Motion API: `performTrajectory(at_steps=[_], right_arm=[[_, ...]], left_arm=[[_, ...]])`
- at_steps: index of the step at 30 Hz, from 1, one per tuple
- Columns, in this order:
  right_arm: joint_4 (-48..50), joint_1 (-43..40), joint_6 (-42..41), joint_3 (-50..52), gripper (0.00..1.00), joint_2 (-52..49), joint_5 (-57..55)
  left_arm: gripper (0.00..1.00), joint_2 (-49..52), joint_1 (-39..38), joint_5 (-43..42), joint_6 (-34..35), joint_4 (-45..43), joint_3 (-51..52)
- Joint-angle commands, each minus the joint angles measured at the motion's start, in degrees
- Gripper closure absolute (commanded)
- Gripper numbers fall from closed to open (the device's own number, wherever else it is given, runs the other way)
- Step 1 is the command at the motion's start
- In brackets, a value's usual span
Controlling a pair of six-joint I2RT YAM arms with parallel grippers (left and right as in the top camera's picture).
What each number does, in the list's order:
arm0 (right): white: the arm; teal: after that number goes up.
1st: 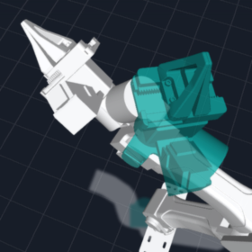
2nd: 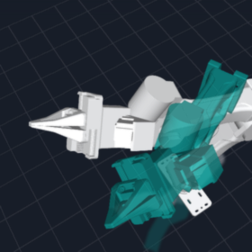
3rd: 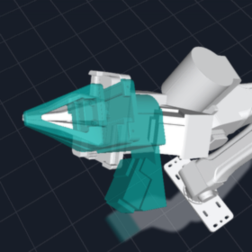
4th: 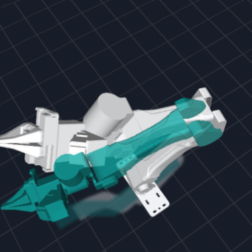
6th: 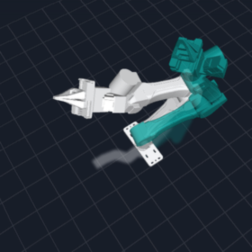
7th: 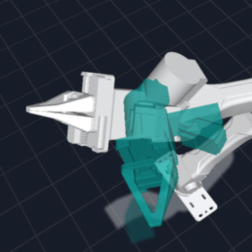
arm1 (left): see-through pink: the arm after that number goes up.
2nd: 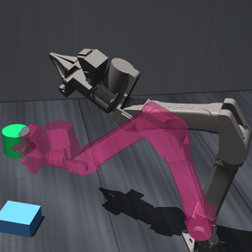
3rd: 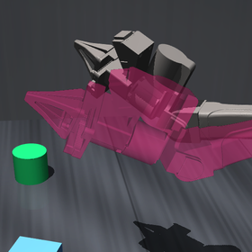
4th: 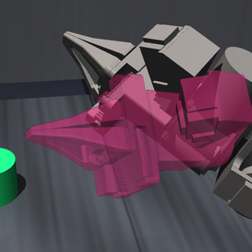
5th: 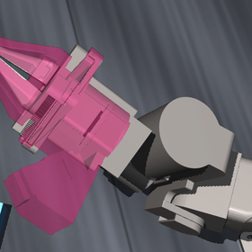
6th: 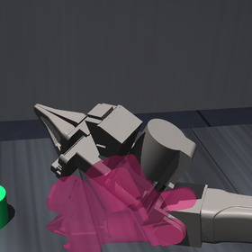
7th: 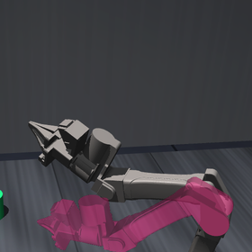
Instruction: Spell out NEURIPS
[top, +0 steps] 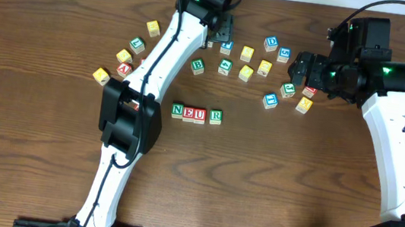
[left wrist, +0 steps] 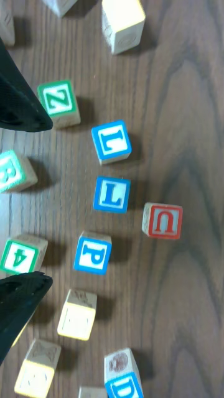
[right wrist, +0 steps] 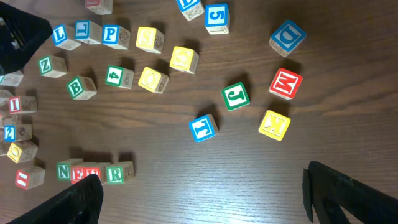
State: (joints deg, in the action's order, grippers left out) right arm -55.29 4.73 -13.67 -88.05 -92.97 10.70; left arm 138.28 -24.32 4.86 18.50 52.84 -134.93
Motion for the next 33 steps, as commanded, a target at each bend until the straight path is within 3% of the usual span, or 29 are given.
performTrajectory(at_steps=[1,9,33], right_arm=[[-0.02,0.28,-0.44,-0.98,0.01,0.0,-0.04],[-0.02,0.28,-0.44,-0.98,0.01,0.0,-0.04],[-0.02,0.28,-0.44,-0.98,0.01,0.0,-0.04]], left_arm=[[0.3,0.09,-0.33,0.57,3.23,-0.07,-0.94],[0.34,0.09,-2.21,0.57,1.01,-0.04,-0.92],[0.34,0.09,-2.89,0.31,-1.09,6.84,-0.94]])
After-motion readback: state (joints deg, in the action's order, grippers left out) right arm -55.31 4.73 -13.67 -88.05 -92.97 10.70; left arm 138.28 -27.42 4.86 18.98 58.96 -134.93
